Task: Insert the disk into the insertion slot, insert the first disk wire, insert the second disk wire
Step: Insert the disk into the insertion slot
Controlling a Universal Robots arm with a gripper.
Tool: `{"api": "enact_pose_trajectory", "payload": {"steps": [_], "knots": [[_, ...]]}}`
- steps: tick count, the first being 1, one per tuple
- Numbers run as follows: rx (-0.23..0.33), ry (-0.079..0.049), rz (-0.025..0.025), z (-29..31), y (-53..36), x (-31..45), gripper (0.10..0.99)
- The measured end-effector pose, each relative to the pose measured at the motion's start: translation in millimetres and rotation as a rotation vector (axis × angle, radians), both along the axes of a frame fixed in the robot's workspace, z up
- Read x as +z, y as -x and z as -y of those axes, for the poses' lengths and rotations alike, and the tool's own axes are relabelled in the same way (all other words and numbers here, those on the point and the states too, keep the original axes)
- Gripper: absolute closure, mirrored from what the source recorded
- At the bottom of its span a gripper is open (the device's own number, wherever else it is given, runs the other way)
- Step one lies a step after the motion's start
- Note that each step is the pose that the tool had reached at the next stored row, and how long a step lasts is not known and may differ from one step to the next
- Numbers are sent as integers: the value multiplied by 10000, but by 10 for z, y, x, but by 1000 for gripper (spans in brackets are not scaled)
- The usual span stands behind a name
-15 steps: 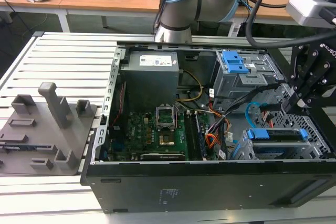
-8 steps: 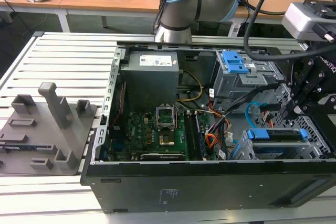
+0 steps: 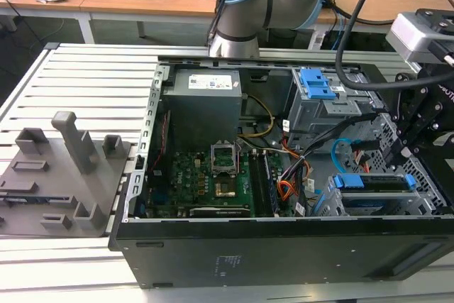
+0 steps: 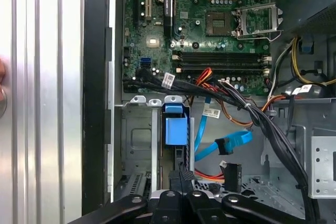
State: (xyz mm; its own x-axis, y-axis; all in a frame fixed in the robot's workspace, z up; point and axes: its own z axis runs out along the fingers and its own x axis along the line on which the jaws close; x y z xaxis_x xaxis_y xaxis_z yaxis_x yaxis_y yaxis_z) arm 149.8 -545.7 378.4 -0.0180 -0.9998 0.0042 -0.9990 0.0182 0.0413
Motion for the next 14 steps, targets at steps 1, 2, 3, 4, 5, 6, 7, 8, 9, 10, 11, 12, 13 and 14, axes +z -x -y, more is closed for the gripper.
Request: {"api": "enact_pose_trajectory", "payload": {"steps": [1, 2, 3, 4, 5, 6, 7, 8, 9, 10, 11, 12, 13, 14], "knots": [[-1, 3, 0, 0, -5, -11, 980], [-2, 1, 0, 1, -6, -24, 980], [-1, 0, 0, 0, -8, -44, 980], [-1, 1, 1, 0, -10, -60, 980], [-1, 4, 0, 0, -11, -64, 980], [-1, 3, 0, 1, -12, -64, 980], [-1, 2, 0, 0, -12, -65, 980], [-1, 2, 0, 0, -13, -65, 980], [-1, 1, 0, 0, -12, -65, 980], [-1, 2, 0, 0, -13, -65, 980], [-1, 1, 0, 0, -13, -65, 980], [-1, 2, 0, 0, -13, -65, 980], [-1, 1, 0, 0, -13, -65, 980], [-1, 1, 0, 0, -13, -65, 980]]}}
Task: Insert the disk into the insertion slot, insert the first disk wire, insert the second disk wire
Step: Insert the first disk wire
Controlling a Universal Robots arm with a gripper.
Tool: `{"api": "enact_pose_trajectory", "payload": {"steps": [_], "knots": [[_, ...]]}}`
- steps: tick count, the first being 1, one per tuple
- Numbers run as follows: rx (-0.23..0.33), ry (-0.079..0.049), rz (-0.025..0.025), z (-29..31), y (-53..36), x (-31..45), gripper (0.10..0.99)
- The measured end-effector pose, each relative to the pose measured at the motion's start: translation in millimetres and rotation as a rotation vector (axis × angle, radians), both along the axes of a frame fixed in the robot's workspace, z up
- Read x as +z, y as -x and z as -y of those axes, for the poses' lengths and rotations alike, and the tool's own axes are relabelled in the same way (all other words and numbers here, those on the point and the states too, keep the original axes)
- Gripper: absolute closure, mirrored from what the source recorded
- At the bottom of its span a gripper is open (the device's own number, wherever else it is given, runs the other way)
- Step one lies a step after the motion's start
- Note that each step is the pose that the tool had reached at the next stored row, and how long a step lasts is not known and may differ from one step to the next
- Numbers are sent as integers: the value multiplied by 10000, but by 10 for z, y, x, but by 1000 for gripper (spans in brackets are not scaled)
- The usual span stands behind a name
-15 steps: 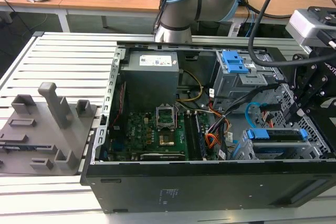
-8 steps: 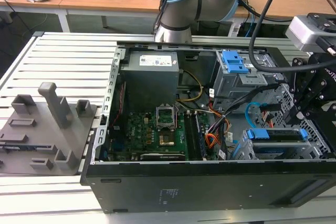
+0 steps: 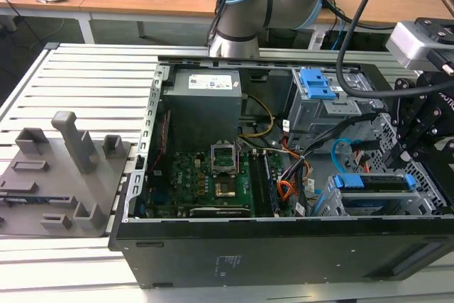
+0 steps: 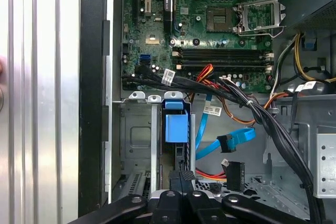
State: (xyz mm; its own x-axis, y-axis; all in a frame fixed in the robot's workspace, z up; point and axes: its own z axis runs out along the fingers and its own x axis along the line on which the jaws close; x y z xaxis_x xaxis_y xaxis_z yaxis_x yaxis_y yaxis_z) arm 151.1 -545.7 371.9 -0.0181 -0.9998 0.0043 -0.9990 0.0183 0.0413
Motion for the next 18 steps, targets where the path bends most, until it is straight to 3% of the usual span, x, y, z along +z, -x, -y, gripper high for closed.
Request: {"api": "enact_pose_trajectory", "payload": {"steps": [5, 8, 15, 18], "knots": [[0, 0, 0, 0, -1, 0, 980], [0, 1, 1, -4, -1, 89, 980], [0, 1, 1, -8, -1, 96, 973], [0, 1, 1, -9, -1, 95, 851]]}}
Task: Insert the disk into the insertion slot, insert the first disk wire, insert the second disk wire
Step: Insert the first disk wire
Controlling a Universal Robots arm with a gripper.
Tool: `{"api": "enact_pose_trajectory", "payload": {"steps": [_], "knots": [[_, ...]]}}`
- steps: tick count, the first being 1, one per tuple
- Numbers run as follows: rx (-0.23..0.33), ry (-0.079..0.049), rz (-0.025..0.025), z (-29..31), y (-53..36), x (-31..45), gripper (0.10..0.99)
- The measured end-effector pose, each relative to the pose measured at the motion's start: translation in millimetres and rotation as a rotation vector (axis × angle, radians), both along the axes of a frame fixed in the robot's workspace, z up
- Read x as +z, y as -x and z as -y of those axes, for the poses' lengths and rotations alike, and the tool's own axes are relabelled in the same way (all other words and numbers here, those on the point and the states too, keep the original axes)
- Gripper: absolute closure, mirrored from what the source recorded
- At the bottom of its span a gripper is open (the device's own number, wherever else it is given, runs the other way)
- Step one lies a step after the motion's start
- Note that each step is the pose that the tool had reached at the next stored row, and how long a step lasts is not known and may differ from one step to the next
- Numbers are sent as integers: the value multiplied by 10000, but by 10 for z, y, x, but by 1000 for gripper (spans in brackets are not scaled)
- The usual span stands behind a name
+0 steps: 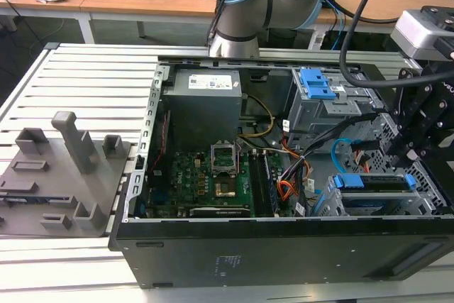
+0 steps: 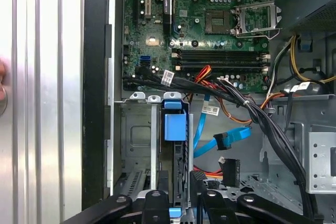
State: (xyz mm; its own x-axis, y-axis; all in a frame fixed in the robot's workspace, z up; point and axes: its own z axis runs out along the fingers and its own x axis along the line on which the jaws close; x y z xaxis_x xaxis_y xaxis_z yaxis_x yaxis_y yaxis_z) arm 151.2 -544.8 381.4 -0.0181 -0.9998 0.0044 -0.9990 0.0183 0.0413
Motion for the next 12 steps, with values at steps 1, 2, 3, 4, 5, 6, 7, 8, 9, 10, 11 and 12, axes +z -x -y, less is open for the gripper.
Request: {"api": "enact_pose_trajectory", "payload": {"steps": [1, 2, 3, 4, 5, 6, 7, 8, 9, 10, 11, 12], "knots": [[0, -1, 0, -7, 0, 0, 784], [0, 0, 0, -38, 0, 0, 784], [0, 0, 0, -88, 0, 0, 784], [0, 4, 0, -158, 0, 0, 784], [-1, 4, 0, -192, 0, 0, 784], [0, 3, 0, -256, 0, 0, 784], [0, 5, 0, -290, 0, 1, 784], [0, 3, 0, -326, 0, 0, 784], [0, 2, 0, -362, 0, -1, 784], [-1, 2, -1, -386, 0, -1, 784], [0, 4, 0, -419, 0, 0, 784], [0, 4, 0, -425, 1, 0, 784]]}}
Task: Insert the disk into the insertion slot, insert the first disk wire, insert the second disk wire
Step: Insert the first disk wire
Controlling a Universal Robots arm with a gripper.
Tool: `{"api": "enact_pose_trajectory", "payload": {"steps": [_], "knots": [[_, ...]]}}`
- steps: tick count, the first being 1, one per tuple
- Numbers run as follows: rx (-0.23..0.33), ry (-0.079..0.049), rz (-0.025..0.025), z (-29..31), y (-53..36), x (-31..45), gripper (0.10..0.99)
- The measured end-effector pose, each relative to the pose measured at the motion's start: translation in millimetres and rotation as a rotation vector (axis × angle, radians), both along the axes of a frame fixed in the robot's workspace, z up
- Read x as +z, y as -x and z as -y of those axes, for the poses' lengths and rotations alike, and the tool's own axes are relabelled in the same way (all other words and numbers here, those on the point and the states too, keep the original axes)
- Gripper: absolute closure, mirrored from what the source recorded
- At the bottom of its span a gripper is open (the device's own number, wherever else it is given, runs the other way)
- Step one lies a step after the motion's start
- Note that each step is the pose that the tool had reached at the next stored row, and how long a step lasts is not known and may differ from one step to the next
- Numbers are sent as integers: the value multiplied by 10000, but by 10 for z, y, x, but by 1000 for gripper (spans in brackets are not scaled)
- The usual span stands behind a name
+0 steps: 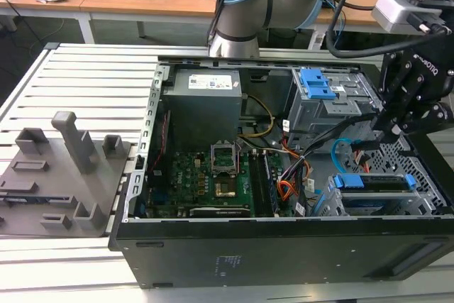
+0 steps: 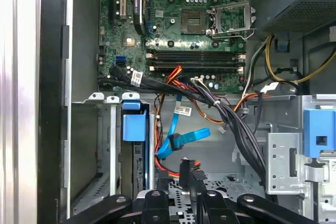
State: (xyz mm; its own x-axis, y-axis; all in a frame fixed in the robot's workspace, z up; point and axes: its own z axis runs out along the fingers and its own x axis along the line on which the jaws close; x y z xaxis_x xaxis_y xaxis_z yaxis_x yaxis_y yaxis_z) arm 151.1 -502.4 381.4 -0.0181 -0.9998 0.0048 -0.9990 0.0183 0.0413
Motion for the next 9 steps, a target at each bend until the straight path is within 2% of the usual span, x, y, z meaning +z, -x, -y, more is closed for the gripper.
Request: {"api": "enact_pose_trajectory", "payload": {"steps": [9], "knots": [[0, 0, 0, -5, 22, -58, 784]]}}
